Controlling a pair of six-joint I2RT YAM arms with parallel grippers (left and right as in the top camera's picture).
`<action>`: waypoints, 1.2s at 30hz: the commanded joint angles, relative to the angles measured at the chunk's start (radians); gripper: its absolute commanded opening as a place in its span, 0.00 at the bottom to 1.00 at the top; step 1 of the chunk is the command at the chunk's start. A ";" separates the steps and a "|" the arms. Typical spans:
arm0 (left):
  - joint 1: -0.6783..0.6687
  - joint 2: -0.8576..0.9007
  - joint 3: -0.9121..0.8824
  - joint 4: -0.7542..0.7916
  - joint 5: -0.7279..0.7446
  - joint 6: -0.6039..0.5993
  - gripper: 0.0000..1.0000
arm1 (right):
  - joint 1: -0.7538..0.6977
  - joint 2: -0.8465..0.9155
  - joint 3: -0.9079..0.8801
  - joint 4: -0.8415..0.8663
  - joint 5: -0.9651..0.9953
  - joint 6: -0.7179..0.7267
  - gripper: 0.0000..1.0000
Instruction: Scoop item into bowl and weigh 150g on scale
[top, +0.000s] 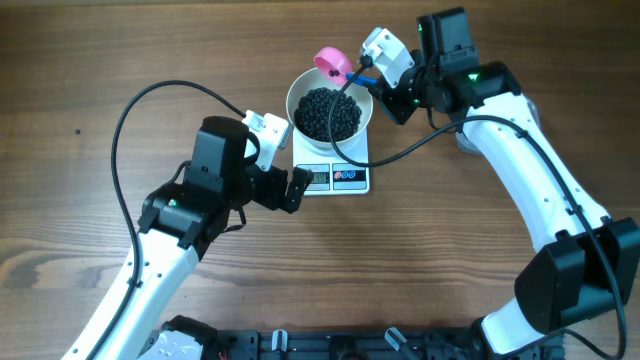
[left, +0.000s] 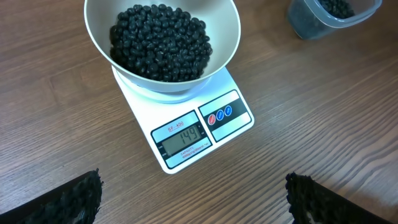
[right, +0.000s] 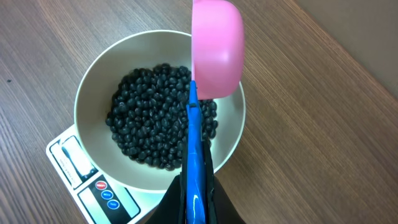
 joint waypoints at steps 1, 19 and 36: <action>-0.004 0.002 0.012 0.003 -0.006 0.020 1.00 | 0.006 -0.021 0.016 0.011 -0.013 -0.017 0.04; -0.004 0.002 0.012 0.003 -0.006 0.020 1.00 | 0.030 -0.023 0.016 -0.002 -0.068 -0.034 0.04; -0.004 0.002 0.012 0.003 -0.006 0.020 1.00 | 0.034 -0.023 0.016 0.058 0.026 -0.121 0.04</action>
